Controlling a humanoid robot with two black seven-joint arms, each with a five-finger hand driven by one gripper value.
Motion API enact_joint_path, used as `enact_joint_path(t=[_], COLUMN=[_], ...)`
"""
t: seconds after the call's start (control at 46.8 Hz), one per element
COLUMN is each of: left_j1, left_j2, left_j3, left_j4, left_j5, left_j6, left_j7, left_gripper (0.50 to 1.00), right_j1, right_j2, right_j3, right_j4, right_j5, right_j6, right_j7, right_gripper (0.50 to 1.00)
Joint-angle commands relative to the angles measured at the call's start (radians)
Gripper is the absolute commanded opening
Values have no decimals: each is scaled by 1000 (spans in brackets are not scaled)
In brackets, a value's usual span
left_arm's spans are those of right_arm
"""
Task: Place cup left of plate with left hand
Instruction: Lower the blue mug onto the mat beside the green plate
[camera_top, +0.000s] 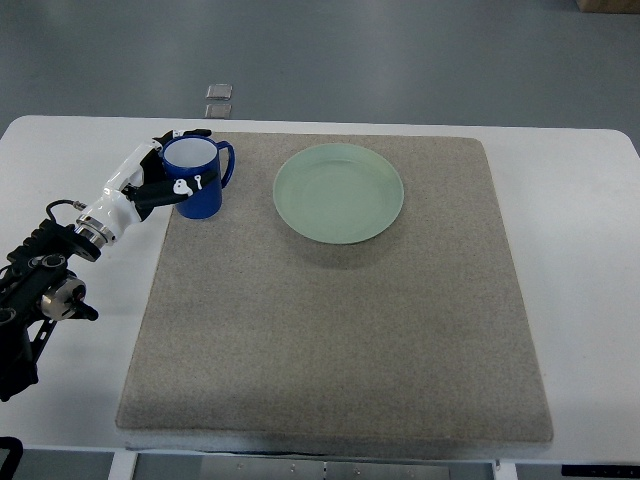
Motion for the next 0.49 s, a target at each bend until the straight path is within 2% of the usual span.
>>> enact_joint_path(t=[0.0, 0.085, 0.192, 0.299, 0.47], left_j1=[1, 1, 2, 4, 10], left_j2=[0, -6, -14, -14, -15], left_j3=[4, 6, 7, 9, 7], left_j4=[9, 21, 26, 26, 26], left_j5=[0, 0, 0, 0, 0], left_j6=[1, 1, 1, 1, 1], left_j7=[0, 0, 0, 0, 1], left_gripper=[726, 748, 803, 818, 923], right_j1=[0, -1, -1, 0, 0], right_j2=[0, 0, 0, 0, 0], right_j3=[0, 0, 0, 0, 0], right_j4=[0, 0, 0, 0, 0], right_j5=[0, 0, 0, 1, 0], right_j6=[0, 0, 0, 0, 0], right_j7=[0, 0, 0, 0, 0], right_gripper=[932, 932, 932, 932, 932])
